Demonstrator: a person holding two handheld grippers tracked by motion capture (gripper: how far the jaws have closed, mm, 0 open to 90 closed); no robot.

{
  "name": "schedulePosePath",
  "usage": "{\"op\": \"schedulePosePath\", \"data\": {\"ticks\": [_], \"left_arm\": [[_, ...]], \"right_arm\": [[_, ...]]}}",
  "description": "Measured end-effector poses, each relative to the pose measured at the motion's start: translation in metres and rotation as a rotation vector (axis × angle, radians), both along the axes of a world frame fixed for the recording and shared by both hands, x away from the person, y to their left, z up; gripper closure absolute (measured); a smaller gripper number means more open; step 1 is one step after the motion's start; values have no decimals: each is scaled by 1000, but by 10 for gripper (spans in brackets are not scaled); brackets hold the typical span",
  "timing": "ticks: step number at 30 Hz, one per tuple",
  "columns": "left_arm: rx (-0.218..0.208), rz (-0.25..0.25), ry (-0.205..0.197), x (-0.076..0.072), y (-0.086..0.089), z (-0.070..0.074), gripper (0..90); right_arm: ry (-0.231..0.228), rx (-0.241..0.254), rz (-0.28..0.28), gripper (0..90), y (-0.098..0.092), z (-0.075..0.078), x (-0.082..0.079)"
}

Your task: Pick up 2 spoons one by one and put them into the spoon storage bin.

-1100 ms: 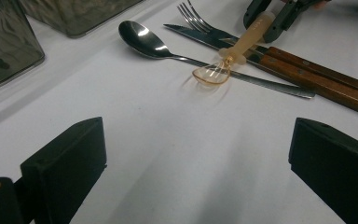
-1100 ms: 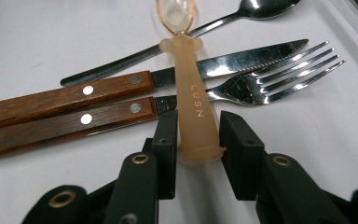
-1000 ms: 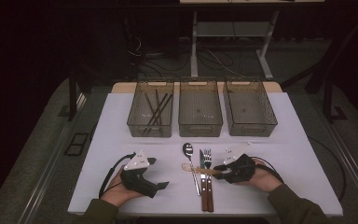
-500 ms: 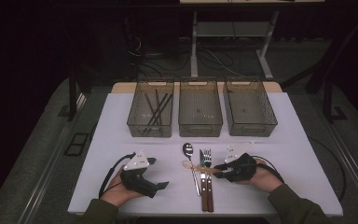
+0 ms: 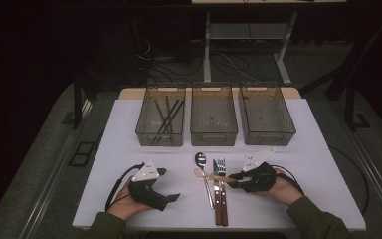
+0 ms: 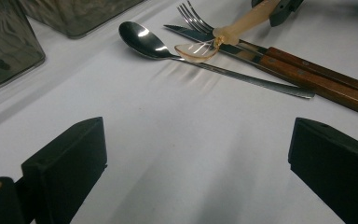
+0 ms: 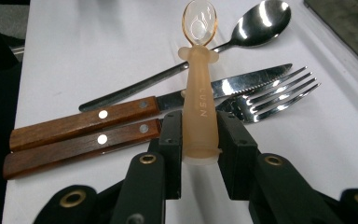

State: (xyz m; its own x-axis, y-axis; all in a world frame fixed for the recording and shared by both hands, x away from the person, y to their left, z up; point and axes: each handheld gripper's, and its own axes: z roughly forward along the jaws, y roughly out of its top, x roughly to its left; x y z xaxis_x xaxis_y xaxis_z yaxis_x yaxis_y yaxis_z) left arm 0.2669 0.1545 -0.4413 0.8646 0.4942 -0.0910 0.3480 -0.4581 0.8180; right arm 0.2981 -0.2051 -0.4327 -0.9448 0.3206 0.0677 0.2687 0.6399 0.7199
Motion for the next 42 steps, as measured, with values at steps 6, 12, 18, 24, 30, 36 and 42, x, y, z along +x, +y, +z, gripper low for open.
{"op": "schedulePosePath", "data": {"ticks": [6, 12, 18, 24, 30, 36, 42], "left_arm": [[-6, 1, -1, 0, 1, 0, 32], [-7, 1, -3, 1, 2, -1, 31], [1, 2, -4, 1, 2, -1, 31], [2, 2, -3, 1, 1, -1, 32], [2, 1, -5, 1, 1, -1, 32], [1, 1, -4, 1, 1, -1, 32], [0, 0, -4, 1, 1, -1, 32]], "right_arm": [[-3, 21, -13, 727, -1, 5, -1], [-11, 62, -39, 727, -3, 13, -2], [-30, 93, -78, 727, -7, 21, 0], [-47, 108, -122, 727, -11, 26, 1], [-63, 121, -172, 727, -14, 32, 3], [-63, 151, -233, 726, -20, 39, 6], [-69, 169, -281, 726, -28, 44, 10]]}}
